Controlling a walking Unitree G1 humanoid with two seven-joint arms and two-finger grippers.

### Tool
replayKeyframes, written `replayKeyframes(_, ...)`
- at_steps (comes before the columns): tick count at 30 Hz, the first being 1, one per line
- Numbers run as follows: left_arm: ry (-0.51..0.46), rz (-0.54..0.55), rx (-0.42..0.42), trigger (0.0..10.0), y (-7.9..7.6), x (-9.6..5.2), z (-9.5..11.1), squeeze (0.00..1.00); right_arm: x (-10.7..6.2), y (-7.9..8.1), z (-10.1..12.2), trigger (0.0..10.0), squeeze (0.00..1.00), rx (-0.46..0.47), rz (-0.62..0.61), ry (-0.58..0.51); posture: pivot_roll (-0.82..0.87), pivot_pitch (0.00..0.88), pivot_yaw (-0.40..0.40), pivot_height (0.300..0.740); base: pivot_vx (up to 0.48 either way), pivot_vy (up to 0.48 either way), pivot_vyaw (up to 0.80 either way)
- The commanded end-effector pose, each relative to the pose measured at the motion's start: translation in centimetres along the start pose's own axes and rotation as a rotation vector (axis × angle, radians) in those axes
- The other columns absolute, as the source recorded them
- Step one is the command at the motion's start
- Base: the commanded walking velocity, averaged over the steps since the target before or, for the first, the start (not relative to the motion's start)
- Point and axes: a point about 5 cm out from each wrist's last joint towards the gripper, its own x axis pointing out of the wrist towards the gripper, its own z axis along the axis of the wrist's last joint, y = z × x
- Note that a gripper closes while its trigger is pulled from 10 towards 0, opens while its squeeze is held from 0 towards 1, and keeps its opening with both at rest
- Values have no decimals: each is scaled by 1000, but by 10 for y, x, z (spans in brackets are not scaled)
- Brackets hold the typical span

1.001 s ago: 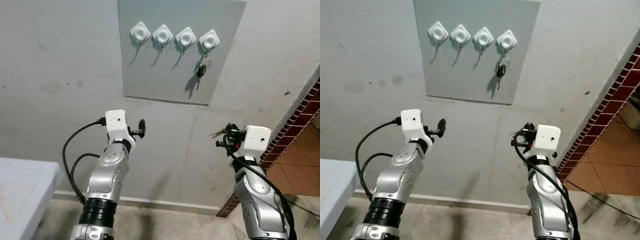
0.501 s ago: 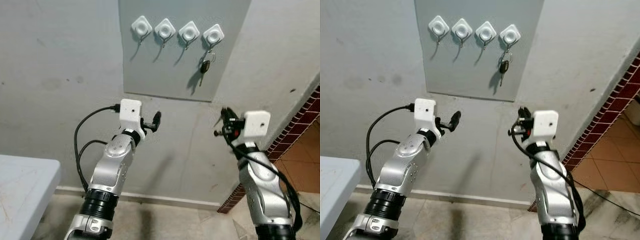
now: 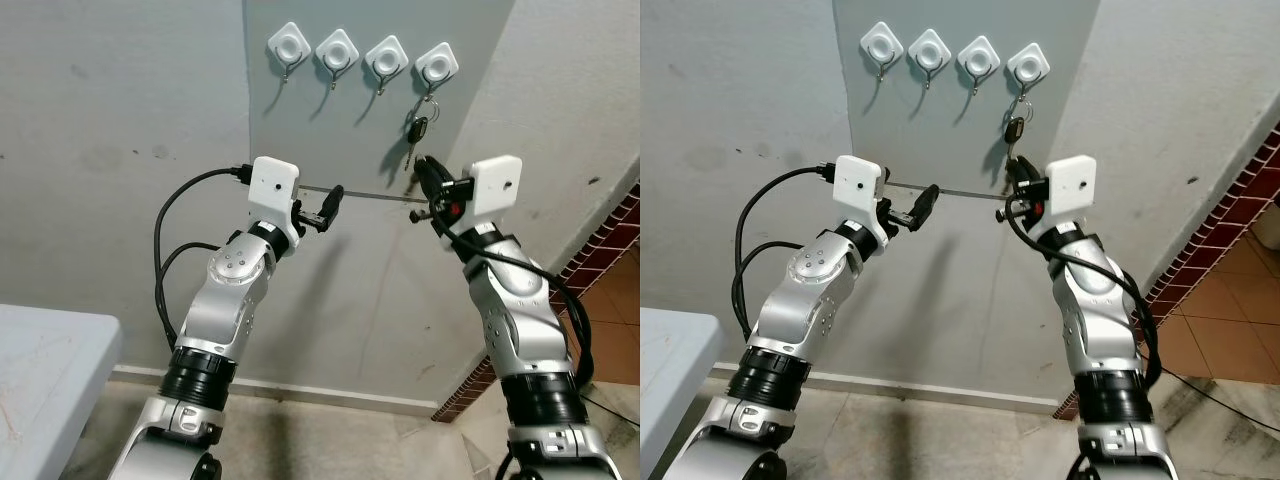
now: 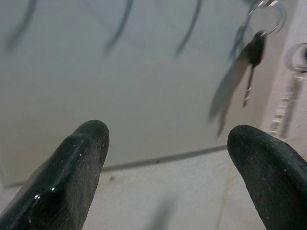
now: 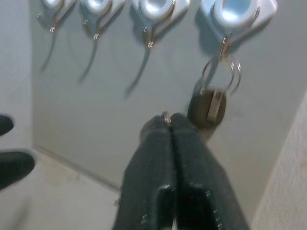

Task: Hang keys on a hook

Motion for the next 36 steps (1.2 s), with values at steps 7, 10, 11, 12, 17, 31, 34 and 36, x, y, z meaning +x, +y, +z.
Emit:
replayKeyframes(7, -63, -78, -52, 10000, -17, 8, 15, 0, 21, 2, 14, 10000, 0, 13, 39, -71, 63, 28, -80, 740, 0, 0, 0)
replayKeyframes(10, -88, -96, -60, 10000, -22, 10, 22, 0, 30, 3, 19, 10000, 0, 29, 42, -101, 66, 32, -76, 740, 0, 0, 0)
replayKeyframes(11, -88, -96, -60, 10000, -22, 10, 22, 0, 30, 3, 19, 10000, 0, 29, 42, -101, 66, 32, -76, 740, 0, 0, 0)
replayKeyframes(12, -94, -100, -68, 10000, -22, 11, 23, 0, 32, 3, 21, 10000, 0, 34, 43, -107, 67, 33, -74, 740, 0, 0, 0)
replayKeyframes(17, -109, -102, -66, 10000, -21, 12, 30, 0, 40, 6, 27, 10000, 0, 60, 53, -139, 71, 40, -59, 740, 0, 0, 0)
replayKeyframes(31, -118, -99, -64, 10000, -15, 14, 37, 0, 57, 8, 40, 10000, 0, 88, 45, -193, 81, 54, -52, 740, 0, 0, 0)
replayKeyframes(34, -117, -94, -63, 10000, -13, 13, 37, 0, 57, 7, 40, 10000, 0, 88, 42, -195, 83, 57, -53, 740, 0, 0, 0)
replayKeyframes(36, -115, -91, -66, 10000, -13, 13, 36, 0, 58, 7, 40, 10000, 0, 89, 40, -197, 83, 59, -53, 740, 0, 0, 0)
